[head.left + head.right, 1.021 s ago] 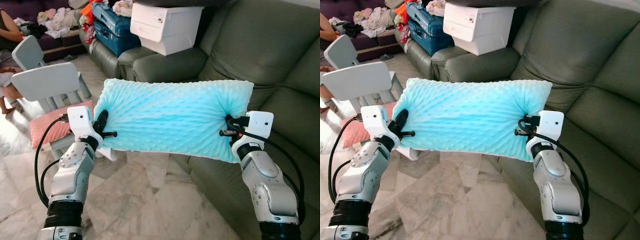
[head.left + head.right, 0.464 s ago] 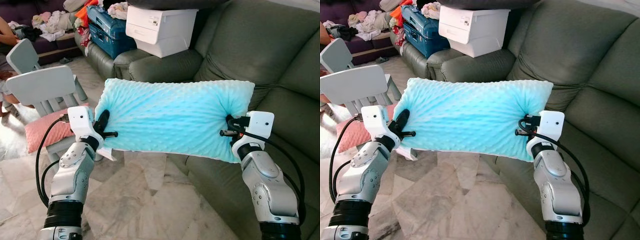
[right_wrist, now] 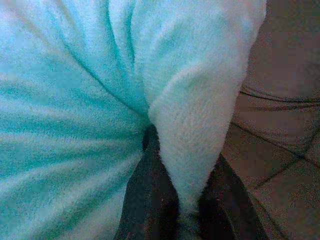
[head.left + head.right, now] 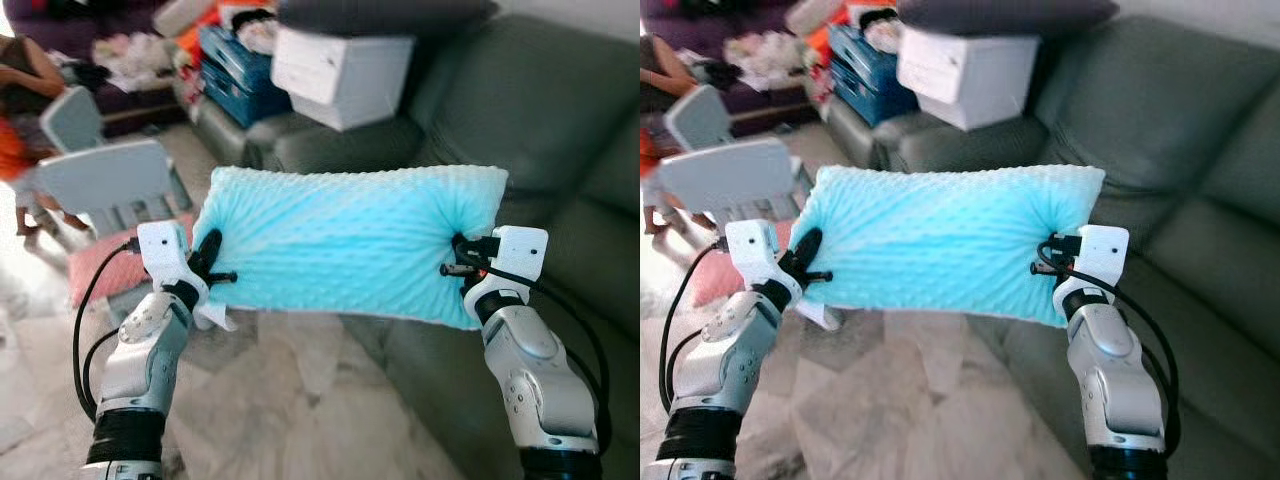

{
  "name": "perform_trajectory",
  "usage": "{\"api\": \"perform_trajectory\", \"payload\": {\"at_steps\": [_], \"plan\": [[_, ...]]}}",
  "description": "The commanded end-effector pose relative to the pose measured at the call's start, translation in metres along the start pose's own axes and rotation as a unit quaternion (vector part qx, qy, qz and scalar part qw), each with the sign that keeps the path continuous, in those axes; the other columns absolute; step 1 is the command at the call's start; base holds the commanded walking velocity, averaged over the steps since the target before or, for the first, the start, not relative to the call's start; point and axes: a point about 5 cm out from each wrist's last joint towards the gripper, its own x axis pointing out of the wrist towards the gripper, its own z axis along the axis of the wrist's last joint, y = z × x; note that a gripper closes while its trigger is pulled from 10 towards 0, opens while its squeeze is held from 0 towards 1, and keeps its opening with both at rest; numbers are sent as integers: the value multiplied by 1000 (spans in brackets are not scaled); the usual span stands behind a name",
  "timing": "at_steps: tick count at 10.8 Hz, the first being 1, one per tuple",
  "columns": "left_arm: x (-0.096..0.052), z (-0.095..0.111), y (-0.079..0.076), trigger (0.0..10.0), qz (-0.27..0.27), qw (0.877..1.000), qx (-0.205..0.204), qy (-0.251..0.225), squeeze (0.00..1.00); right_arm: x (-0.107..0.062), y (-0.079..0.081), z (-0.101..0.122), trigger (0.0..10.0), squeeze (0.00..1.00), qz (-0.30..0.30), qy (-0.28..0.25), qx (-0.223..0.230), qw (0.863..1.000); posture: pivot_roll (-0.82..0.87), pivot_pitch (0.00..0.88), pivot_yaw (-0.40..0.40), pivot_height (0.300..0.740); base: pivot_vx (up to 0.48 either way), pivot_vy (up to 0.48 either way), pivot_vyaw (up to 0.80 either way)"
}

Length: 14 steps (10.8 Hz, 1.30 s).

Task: Move the pillow to the sofa

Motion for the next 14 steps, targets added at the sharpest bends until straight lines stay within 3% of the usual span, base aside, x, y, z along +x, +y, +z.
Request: {"api": "perform_trajectory", "payload": {"at_steps": [1, 6, 14], "plan": [[-1, 5, 4, 10000, 8, 1000, 0, -7, 0, -1, -4, 10, 10000, 0, -14, -21, -1, 1000, -187, 0, 15, 740, 360, 0, 0], [-2, 4, 2, 10000, 2, 1000, -4, -4, 0, -1, -4, 10, 10000, 0, -14, -20, -1, 1000, -190, 0, 16, 740, 367, 0, -499], [-1, 0, 2, 10000, 15, 1000, -7, 1, 0, -2, -4, 10, 10000, 0, -14, -18, -2, 1000, -192, 0, 12, 740, 0, 0, -800]]}}
